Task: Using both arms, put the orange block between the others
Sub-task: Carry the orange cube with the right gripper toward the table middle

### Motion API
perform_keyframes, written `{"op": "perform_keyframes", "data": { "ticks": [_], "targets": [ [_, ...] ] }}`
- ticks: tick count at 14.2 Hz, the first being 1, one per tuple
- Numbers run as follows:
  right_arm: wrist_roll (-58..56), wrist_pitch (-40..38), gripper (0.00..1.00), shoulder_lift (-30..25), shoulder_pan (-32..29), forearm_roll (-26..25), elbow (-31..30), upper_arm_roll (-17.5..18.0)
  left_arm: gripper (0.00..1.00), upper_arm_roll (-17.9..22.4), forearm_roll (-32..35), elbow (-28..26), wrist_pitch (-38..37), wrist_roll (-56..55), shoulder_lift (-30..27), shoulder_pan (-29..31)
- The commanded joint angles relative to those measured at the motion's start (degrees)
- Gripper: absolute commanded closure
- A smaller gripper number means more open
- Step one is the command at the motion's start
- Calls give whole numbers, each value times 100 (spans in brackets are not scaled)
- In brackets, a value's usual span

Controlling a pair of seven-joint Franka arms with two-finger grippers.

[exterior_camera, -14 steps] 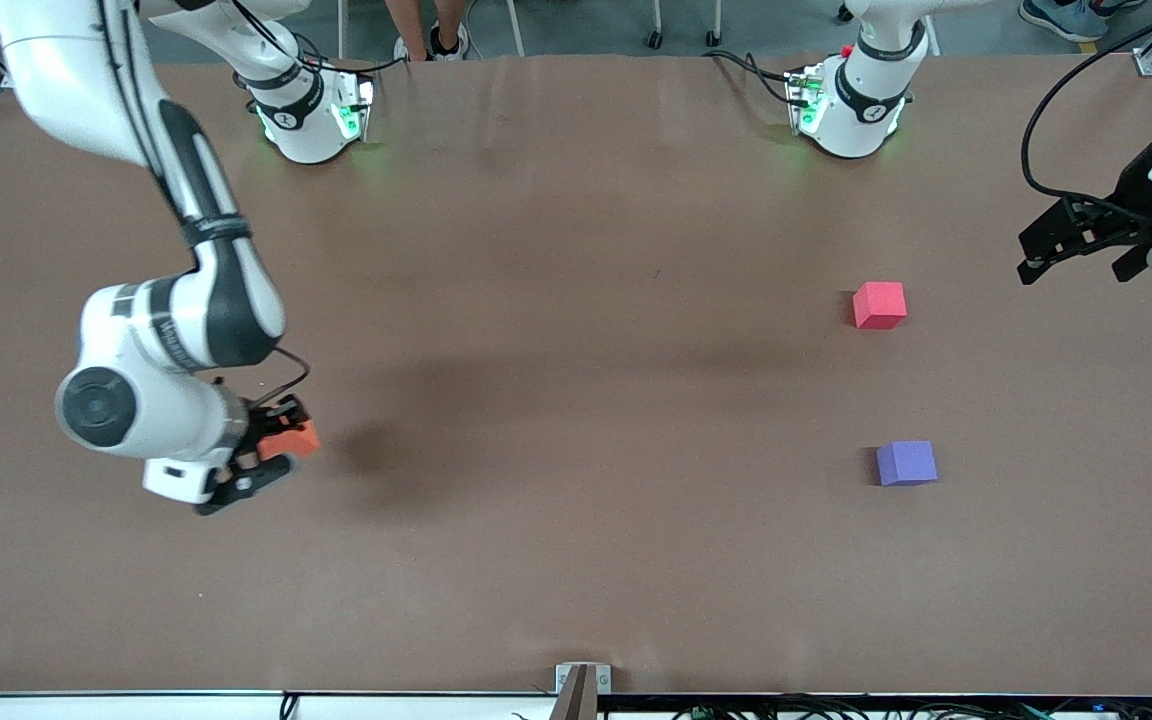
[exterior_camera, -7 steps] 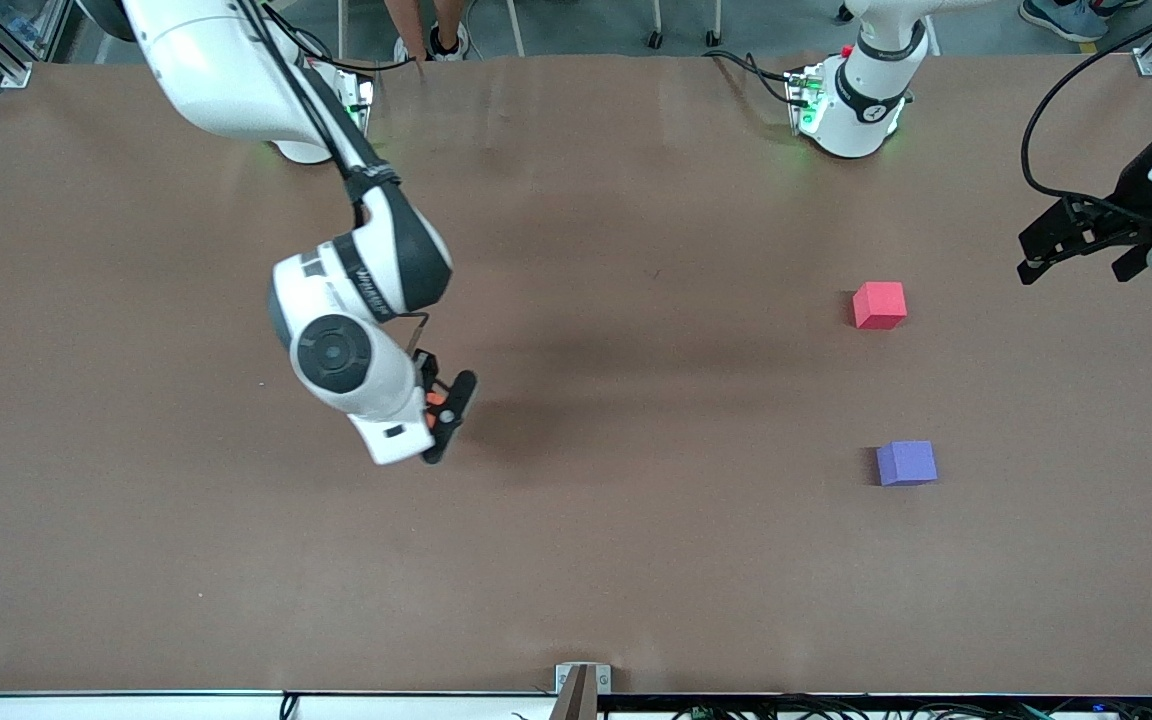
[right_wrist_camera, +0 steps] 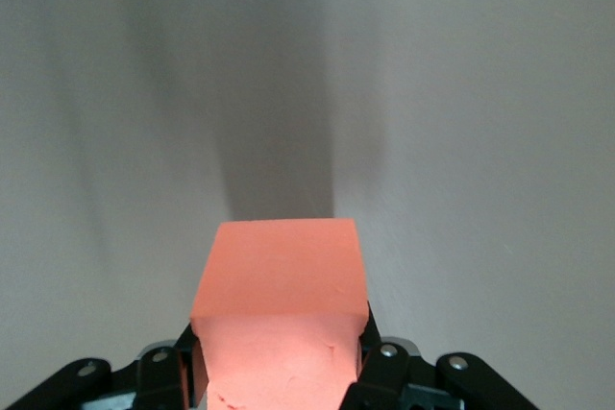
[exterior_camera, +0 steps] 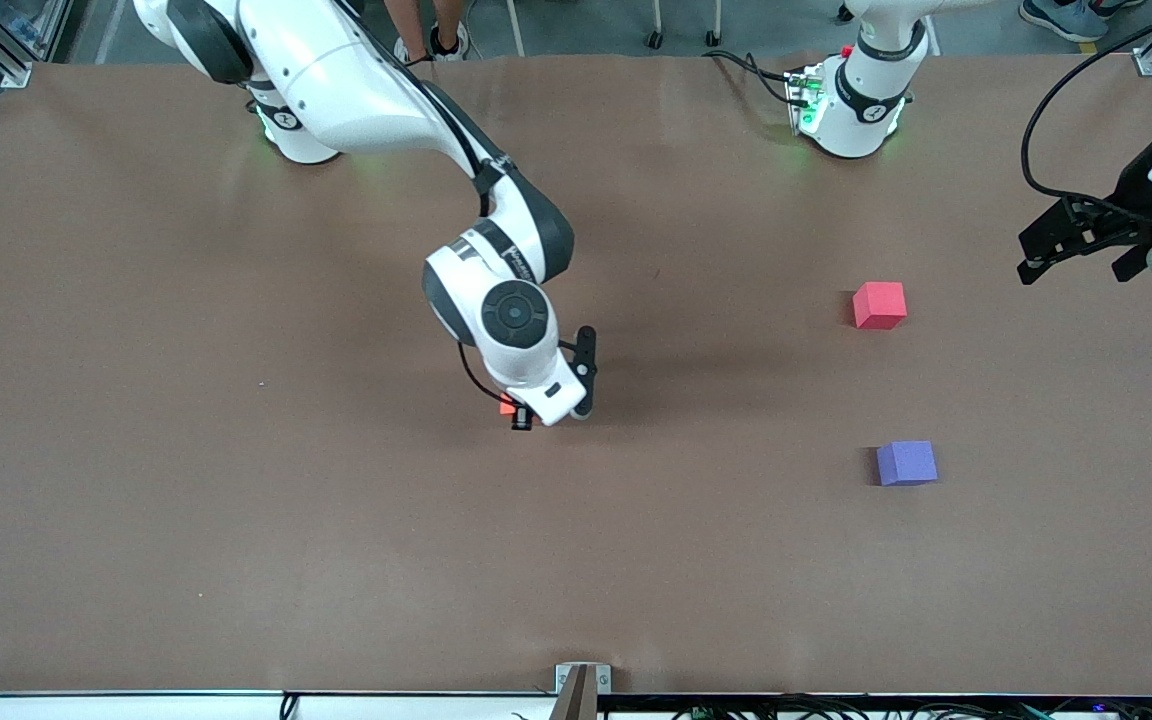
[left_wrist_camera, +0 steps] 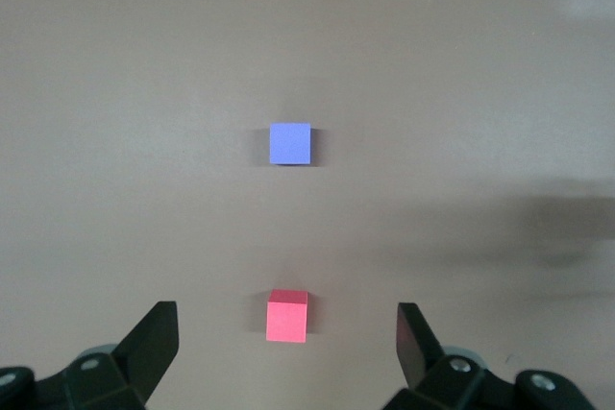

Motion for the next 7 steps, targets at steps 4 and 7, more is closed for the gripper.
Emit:
{"op": "perform_keyframes", "data": {
  "ticks": [4, 7],
  "targets": [
    [-111, 39, 19, 370, 273, -86, 234, -73, 0, -33, -46, -94, -32, 101, -99, 67],
    [29, -83, 0, 291, 282, -77, 234, -73, 0, -42, -46, -129, -137, 110, 15, 58]
  ]
}}
